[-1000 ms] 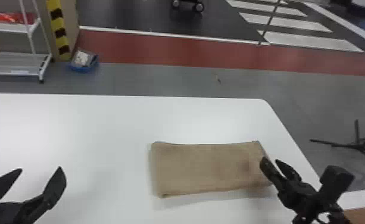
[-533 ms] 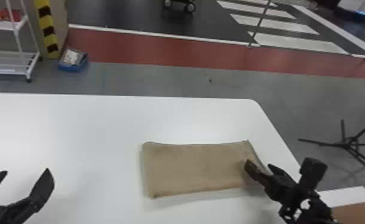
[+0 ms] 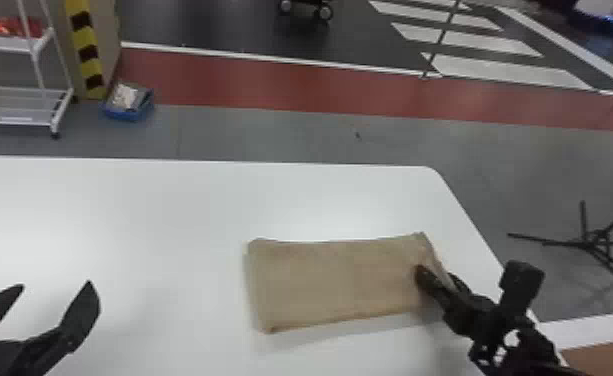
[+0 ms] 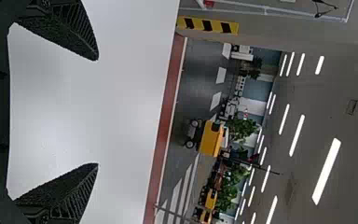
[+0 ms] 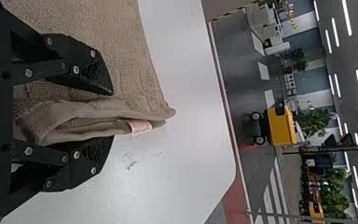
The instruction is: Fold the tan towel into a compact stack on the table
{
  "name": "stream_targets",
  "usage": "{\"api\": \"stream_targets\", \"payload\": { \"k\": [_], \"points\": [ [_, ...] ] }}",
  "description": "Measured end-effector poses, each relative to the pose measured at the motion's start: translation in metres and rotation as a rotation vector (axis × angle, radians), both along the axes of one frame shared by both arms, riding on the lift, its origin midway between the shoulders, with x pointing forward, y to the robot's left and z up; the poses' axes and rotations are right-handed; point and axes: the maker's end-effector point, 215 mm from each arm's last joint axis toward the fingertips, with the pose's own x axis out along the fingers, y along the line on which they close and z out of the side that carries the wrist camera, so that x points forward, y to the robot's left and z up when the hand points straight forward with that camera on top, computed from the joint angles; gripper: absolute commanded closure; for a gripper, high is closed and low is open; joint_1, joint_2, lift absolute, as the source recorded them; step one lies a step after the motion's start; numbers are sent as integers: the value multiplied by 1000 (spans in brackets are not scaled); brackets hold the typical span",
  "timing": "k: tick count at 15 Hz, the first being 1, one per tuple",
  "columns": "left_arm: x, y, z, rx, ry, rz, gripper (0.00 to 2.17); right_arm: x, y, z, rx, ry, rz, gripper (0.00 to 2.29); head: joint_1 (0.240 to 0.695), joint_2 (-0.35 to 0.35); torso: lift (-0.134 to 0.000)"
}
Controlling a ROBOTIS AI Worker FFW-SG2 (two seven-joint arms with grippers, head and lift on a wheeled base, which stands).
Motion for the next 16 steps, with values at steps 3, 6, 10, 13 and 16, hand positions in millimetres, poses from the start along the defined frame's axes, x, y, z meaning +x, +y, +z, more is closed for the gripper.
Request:
{"api": "stream_targets", "payload": {
  "k": [3, 6, 10, 13, 16],
  "points": [
    [0, 0, -1, 0, 2, 0, 63, -3, 4, -2, 18, 19, 11, 1838, 695, -256, -114],
    [0, 1, -1, 0, 3, 1, 63, -6, 4, 1, 34, 28, 10, 1838, 695, -255, -114],
    [-1, 0, -2, -1, 4, 0, 63, -6, 12, 56, 79, -74, 18, 1838, 695, -247, -114],
    [-2, -1, 0, -2, 2, -2, 66, -5, 43, 121, 73, -182, 65, 1838, 695, -219, -114],
    [-2, -1, 1, -1, 0, -2, 66, -6, 106, 164, 44, -244, 165, 1835, 695, -140, -113]
  ]
}}
